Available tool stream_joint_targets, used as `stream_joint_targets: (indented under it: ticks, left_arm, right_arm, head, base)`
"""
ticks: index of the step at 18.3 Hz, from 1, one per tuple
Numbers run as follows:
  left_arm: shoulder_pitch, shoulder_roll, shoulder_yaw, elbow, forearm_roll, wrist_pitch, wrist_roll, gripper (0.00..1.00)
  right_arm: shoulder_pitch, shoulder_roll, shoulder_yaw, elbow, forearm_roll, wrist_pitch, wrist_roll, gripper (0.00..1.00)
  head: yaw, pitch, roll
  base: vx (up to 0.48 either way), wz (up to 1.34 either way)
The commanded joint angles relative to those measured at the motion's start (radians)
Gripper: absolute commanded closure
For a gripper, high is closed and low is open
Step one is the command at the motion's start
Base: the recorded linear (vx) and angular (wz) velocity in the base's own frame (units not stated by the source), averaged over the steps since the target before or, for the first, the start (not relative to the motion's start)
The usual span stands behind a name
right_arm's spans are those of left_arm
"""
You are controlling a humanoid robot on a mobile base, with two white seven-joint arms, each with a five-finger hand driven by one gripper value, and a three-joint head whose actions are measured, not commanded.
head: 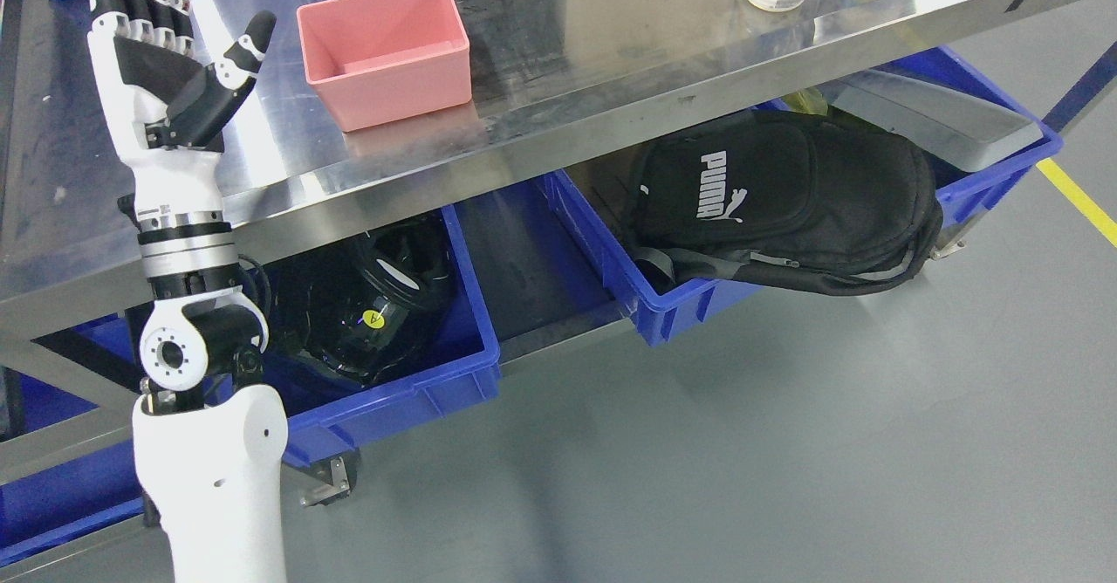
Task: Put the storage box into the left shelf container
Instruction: 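Reach the left hand toward the pink box on the table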
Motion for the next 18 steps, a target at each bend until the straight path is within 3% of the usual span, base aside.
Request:
stream_joint_targets:
  ticks: [1, 4, 9, 13, 15, 18]
  left_arm:
    - [0.053, 0.017, 0.052, -0.023, 0.0, -0.031, -0.009, 0.0]
    - [-0.029, 0.026, 0.046, -0.014, -0.001, -0.012, -0.107, 0.0]
    - [-0.23, 0.344, -0.03, 0.058, -0.029, 0.153, -0.412, 0.0]
    - [-0.292, 0.569, -0.232, 0.095, -0.147, 0.16, -0.58, 0.0]
    - [-0.356, 0.606, -0.357, 0.13, -0.231, 0.161, -0.632, 0.0]
    - [-0.436, 0.6, -0.461, 0.243, -0.314, 0.164, -0.677, 0.01]
  right_arm:
    - [-0.006, -0.017, -0.003, -0.017, -0.002, 0.0, -0.003, 0.0]
    - [-0.006, -0.017, -0.003, -0.017, -0.002, 0.0, -0.005, 0.0]
    - [-0.006, -0.017, -0.003, -0.017, -0.002, 0.0, -0.003, 0.0]
    - [-0.006, -0.017, -0.003, -0.017, -0.002, 0.0, -0.005, 0.0]
    - [-0.006, -0.017, -0.003, -0.017, -0.002, 0.0, -0.005, 0.0]
    - [-0.006, -0.017, -0.003, -0.017, -0.002, 0.0, -0.003, 0.0]
  head:
    - [0.0, 0.0, 0.0]
    - [0.0, 0.0, 0.0]
    - [0.0, 0.0, 0.0]
    - [0.0, 0.0, 0.0]
    - [0.0, 0.0, 0.0]
    - [0.0, 0.0, 0.0]
  base:
    - [0.015, 0.0]
    - [0.0, 0.0]
    - [-0.015, 0.0]
    - [-0.024, 0.0]
    - [-0.016, 0.01]
    - [-0.006, 0.01]
